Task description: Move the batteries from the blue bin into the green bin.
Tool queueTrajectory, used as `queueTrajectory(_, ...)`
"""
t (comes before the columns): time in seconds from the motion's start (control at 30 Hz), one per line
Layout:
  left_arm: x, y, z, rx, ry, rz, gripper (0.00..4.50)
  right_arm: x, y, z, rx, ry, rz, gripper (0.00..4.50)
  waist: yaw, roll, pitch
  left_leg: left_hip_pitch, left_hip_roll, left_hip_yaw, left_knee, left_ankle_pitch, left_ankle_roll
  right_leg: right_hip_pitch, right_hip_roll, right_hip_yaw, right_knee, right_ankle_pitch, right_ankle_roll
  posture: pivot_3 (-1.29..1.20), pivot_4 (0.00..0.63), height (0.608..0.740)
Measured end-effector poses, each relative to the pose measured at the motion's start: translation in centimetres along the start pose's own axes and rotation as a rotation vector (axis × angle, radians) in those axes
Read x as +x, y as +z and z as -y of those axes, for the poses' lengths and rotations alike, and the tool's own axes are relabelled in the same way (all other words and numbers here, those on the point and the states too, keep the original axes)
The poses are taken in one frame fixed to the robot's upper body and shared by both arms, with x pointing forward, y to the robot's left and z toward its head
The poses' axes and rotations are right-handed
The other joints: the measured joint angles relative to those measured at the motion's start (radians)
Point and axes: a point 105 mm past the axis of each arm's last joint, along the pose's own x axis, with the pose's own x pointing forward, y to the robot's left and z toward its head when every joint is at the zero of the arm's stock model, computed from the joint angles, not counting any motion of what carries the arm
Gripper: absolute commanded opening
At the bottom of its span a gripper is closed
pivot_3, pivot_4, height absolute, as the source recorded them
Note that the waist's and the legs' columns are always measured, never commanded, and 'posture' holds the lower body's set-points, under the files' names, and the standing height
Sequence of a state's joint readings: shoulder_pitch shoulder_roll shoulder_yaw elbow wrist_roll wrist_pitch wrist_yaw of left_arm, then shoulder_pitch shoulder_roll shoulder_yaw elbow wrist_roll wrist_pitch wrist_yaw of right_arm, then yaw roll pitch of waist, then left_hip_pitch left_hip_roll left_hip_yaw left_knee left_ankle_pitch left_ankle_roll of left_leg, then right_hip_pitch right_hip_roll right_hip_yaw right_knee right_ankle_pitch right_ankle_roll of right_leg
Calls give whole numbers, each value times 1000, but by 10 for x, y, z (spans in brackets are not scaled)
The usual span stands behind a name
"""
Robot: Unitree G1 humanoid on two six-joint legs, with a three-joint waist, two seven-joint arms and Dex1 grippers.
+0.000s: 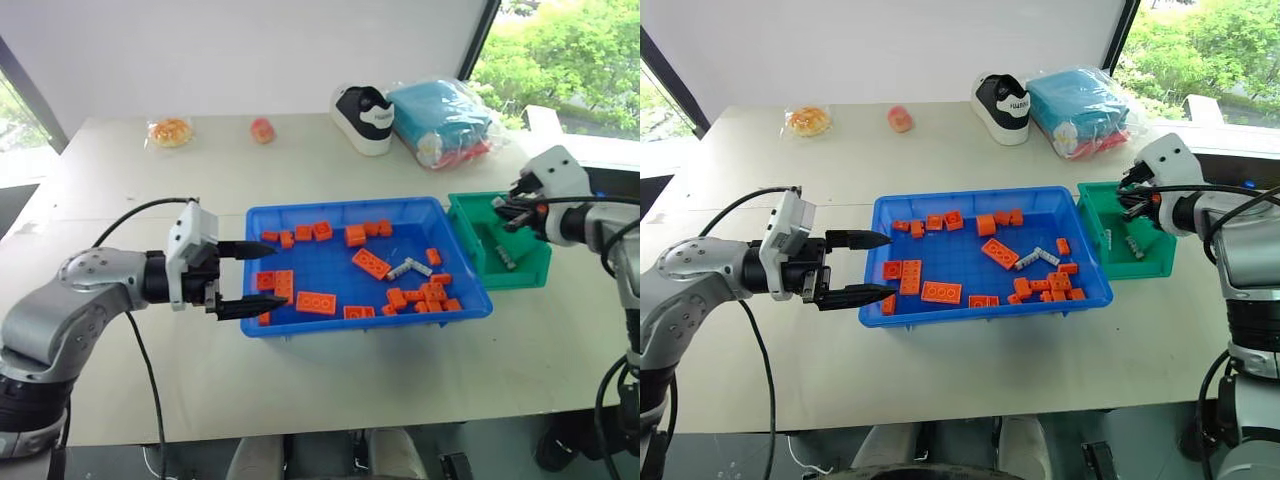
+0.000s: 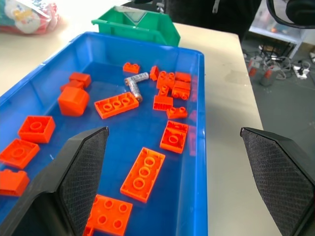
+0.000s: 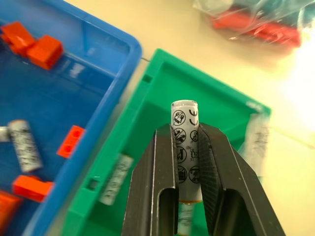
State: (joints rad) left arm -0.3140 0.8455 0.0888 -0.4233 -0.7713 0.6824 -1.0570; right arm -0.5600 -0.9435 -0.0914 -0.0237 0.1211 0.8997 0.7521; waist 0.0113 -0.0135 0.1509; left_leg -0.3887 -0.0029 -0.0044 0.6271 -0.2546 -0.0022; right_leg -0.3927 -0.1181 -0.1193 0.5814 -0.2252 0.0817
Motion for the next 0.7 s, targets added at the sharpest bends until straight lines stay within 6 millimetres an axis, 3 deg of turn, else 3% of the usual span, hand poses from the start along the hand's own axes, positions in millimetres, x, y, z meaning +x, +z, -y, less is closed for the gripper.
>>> queueTrajectory(0.13,0,1,0,3,-2,2,4500,8,-4,-5,-51,18,-18,3408,2,0,0,0,0,-1,1,0,0,0,0,1,0,0,0,0,150,725)
queueTrajectory(0.23,0,1,0,2,-2,1,4500,13,6,-13,-99,74,13,3408,1,1,1,-1,0,-1,1,0,0,0,0,1,0,0,0,0,150,725)
queueTrajectory(0.37,0,1,1,3,-3,0,4500,13,36,-25,-188,191,97,3408,0,1,1,0,0,-1,1,0,0,-1,0,1,0,0,0,0,150,725)
queueTrajectory(0.43,0,1,1,4,3,-1,4500,12,49,-44,-280,331,149,3408,0,1,1,0,0,-1,1,0,0,0,0,1,0,0,0,0,150,725)
queueTrajectory(0.57,0,0,1,2,12,-3,4500,26,44,-84,-456,569,146,3408,2,0,0,0,0,-2,2,0,0,1,0,1,-1,0,0,0,150,725)
queueTrajectory(0.7,1,2,3,12,13,-5,4500,50,39,-103,-523,670,115,3408,1,0,0,0,0,-2,2,0,0,1,0,2,1,1,-1,0,150,725)
